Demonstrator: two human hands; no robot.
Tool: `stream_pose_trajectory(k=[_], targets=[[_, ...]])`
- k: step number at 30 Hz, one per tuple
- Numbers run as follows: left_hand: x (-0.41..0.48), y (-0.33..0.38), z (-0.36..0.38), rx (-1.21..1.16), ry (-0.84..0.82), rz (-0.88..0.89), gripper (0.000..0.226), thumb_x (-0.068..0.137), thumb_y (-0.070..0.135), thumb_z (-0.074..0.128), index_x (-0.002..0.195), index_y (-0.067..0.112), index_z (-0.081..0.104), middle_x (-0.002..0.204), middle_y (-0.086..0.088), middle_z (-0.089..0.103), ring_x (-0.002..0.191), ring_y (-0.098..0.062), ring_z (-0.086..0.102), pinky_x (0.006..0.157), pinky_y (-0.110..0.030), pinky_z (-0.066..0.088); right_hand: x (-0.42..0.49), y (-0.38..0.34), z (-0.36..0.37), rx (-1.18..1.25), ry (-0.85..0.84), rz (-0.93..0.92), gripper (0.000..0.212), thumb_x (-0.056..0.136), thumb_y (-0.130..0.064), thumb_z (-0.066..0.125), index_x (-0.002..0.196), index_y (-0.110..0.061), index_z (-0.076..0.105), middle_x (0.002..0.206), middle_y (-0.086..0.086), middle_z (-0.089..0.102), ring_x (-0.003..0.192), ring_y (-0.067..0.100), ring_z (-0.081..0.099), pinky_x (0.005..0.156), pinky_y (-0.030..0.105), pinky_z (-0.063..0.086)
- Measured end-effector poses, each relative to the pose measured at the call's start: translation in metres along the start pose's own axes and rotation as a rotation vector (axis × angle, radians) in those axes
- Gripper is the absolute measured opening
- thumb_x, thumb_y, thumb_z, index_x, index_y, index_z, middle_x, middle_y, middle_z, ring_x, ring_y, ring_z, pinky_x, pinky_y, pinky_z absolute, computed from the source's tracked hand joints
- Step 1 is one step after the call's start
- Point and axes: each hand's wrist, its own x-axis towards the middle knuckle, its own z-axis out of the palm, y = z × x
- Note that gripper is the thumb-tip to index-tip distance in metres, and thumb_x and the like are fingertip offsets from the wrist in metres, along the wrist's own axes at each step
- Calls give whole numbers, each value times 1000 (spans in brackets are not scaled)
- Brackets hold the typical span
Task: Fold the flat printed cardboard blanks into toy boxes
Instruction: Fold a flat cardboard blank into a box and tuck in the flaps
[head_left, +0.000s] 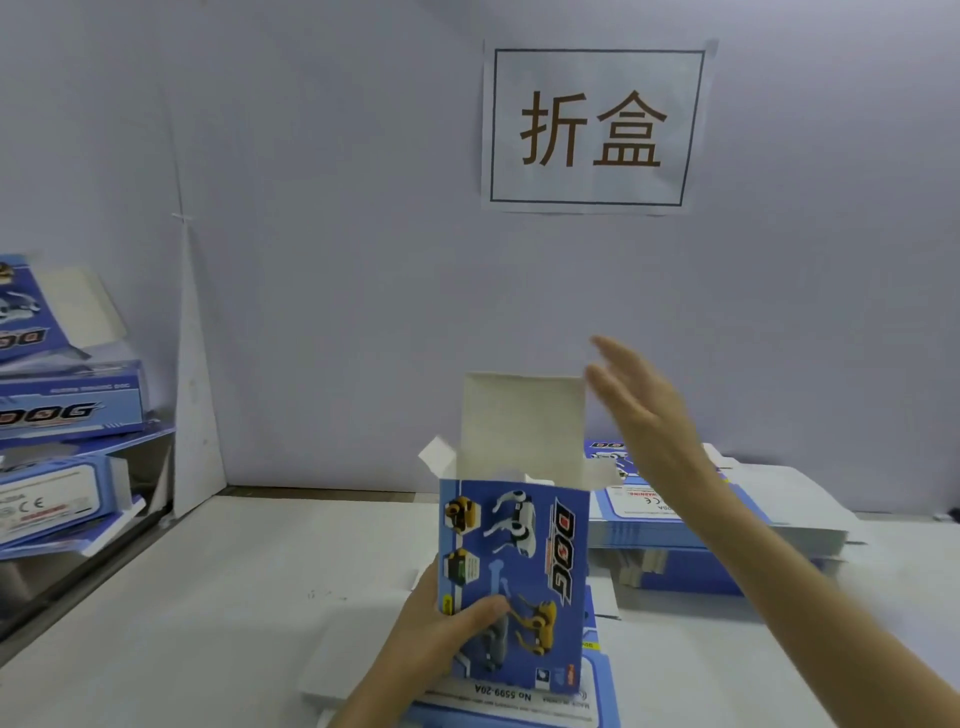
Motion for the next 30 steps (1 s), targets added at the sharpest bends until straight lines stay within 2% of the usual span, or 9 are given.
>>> stream_pose_trajectory(k=[3, 6, 9, 12, 15, 20, 25, 28, 30], targets=[[-4, -2, 2, 17, -43, 43, 59, 75, 51, 76, 120, 20, 55, 84, -7, 73, 75, -25, 69, 72, -41, 58, -58, 37, 3, 215, 389, 135, 45, 88, -43, 46, 132, -34, 48, 131, -13, 54, 121, 6, 52, 99, 25, 44], [-7, -3, 4, 38, 66, 55, 49, 71, 57, 64, 110, 30, 58, 87, 11, 74, 82, -9, 69, 71, -20, 55, -110, 71, 33, 283, 126, 365, 59, 84, -54, 48, 140, -43, 34, 143, -6, 46, 128, 12, 46, 108, 39, 38], [-9, -1, 9, 3, 158, 64, 37, 78, 50, 56, 99, 21, 66, 79, 12, 73, 78, -4, 69, 60, -11, 50, -135, 83, 64, 347, -183, 402, 73, 81, -55, 63, 142, -49, 24, 146, -15, 37, 127, 4, 46, 89, 25, 52], [-11, 0, 11, -5, 185, 68, 31, 78, 49, 56, 100, 27, 64, 84, 15, 73, 82, 1, 68, 61, -12, 51, -140, 88, 74, 321, -153, 385, 71, 78, -41, 70, 135, -51, 28, 135, -15, 45, 120, 8, 54, 71, 21, 57], [-12, -3, 9, 52, 149, 89, 37, 75, 55, 59, 105, 33, 61, 92, 24, 71, 87, 3, 66, 69, -12, 51, -139, 92, 70, 420, -146, 443, 83, 74, -36, 69, 142, -47, 23, 133, -11, 52, 112, 9, 61, 74, 25, 58], [-12, -5, 11, 44, 194, 87, 41, 78, 53, 52, 100, 21, 67, 83, 4, 74, 81, -14, 70, 64, -23, 56, -138, 86, 67, 274, -139, 482, 81, 71, -51, 64, 139, -47, 20, 123, -22, 48, 102, 3, 62, 63, 16, 55], [-14, 14, 8, -29, 163, 118, 46, 72, 53, 61, 114, 35, 55, 98, 24, 70, 93, 2, 66, 71, -14, 53, -127, 75, 61, 309, -132, 419, 53, 75, -45, 65, 124, -43, 46, 111, -17, 65, 90, -2, 67, 60, 17, 55], [-14, 29, 5, -95, 108, 130, 46, 79, 49, 56, 123, 40, 47, 110, 21, 68, 105, -2, 64, 80, -22, 55, -114, 65, 62, 365, -121, 375, 50, 80, -38, 59, 127, -21, 58, 112, -2, 70, 88, 4, 69, 62, 16, 54], [-17, 37, -1, -107, 126, 123, 42, 82, 47, 51, 122, 34, 51, 106, 17, 70, 101, -4, 66, 79, -23, 55, -103, 55, 64, 419, -114, 338, 54, 80, -34, 61, 132, -23, 53, 118, -2, 67, 95, 9, 69, 66, 21, 57]])
